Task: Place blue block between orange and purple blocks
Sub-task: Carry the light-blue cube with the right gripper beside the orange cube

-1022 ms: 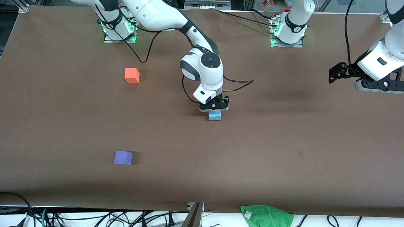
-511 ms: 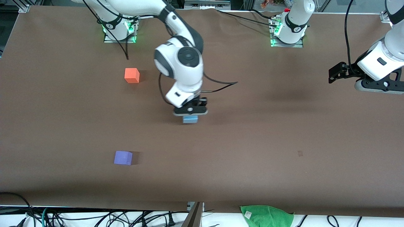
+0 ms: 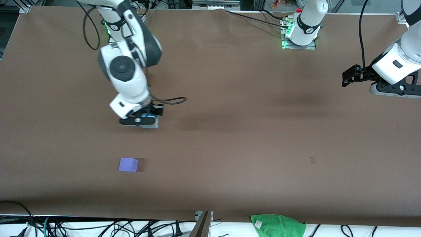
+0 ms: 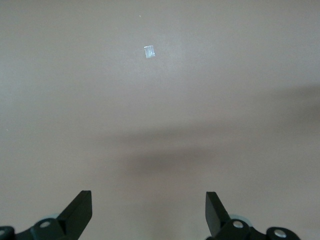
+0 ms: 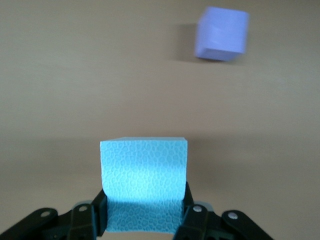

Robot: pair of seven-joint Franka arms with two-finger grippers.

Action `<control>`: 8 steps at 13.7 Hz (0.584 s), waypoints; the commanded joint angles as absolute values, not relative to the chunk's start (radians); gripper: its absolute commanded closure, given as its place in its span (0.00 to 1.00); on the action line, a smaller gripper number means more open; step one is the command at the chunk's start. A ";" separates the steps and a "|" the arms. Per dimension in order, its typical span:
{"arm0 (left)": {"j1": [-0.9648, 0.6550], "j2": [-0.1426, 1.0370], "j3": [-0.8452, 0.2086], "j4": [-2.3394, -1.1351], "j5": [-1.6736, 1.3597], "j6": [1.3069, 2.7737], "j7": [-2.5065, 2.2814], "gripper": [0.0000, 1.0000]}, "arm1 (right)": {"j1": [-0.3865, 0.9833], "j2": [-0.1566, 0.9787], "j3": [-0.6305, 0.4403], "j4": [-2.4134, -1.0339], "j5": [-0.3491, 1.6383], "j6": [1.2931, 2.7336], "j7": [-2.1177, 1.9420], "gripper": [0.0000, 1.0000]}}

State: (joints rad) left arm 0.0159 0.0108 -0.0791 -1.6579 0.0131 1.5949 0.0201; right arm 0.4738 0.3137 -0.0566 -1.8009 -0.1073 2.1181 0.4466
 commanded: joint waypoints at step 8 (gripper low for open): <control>0.012 0.025 -0.077 -1.628 0.005 1.575 0.029 0.00 | 0.469 0.176 -0.216 -2.229 0.027 2.434 0.262 0.75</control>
